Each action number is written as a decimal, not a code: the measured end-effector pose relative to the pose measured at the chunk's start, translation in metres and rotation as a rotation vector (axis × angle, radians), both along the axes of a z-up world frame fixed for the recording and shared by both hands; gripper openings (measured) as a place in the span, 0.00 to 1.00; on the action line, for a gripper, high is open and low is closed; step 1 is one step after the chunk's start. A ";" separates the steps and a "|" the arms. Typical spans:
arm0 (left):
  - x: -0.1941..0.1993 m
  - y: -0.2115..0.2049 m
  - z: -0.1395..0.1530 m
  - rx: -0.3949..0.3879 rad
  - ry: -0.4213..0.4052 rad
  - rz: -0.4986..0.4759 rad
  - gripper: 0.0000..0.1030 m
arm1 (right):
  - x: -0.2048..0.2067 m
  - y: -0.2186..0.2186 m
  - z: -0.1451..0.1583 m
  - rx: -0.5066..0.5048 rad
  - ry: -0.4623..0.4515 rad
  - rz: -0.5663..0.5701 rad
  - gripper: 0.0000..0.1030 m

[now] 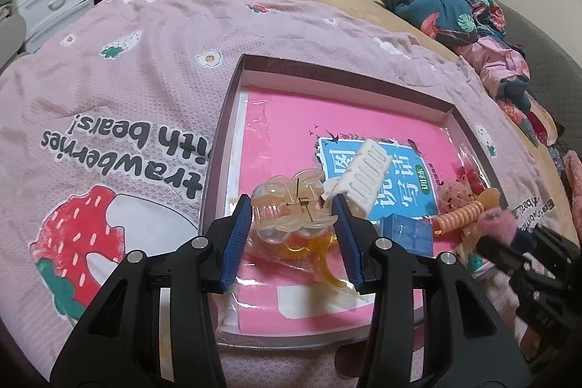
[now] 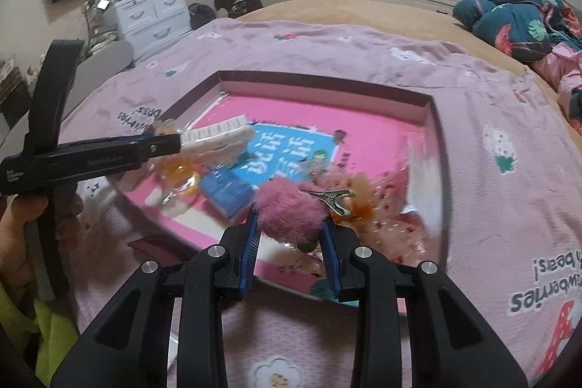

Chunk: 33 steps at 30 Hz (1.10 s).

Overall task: Organize jewelry
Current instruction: 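Carry the pompom clip and claw clip into the tray box and open both grippers, then grasp the clear earring card with the right gripper while the left grasps the dark red hair clip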

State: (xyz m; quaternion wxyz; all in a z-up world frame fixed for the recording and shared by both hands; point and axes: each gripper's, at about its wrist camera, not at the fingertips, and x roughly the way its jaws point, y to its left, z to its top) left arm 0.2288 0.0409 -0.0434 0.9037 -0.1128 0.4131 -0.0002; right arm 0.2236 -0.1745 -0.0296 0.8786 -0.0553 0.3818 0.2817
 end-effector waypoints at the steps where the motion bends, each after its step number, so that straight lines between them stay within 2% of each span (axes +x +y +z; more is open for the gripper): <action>1: 0.000 0.000 0.000 -0.001 -0.001 0.000 0.36 | -0.001 0.001 0.000 0.002 0.004 0.004 0.30; 9: 0.000 0.001 -0.001 -0.004 -0.002 0.001 0.36 | -0.007 0.004 -0.001 0.013 0.024 0.012 0.35; 12: -0.001 0.001 0.000 -0.007 -0.003 0.002 0.36 | -0.010 0.000 0.001 0.021 0.025 0.003 0.45; 17: -0.003 0.001 0.002 -0.011 -0.009 0.000 0.36 | -0.016 -0.010 0.007 0.027 0.012 -0.017 0.49; 20: -0.007 -0.001 0.007 -0.009 -0.023 -0.005 0.47 | -0.019 -0.017 0.011 0.032 0.006 -0.031 0.52; 33: -0.032 -0.008 0.039 -0.006 -0.093 0.004 0.64 | -0.037 -0.040 0.028 0.054 -0.030 -0.068 0.64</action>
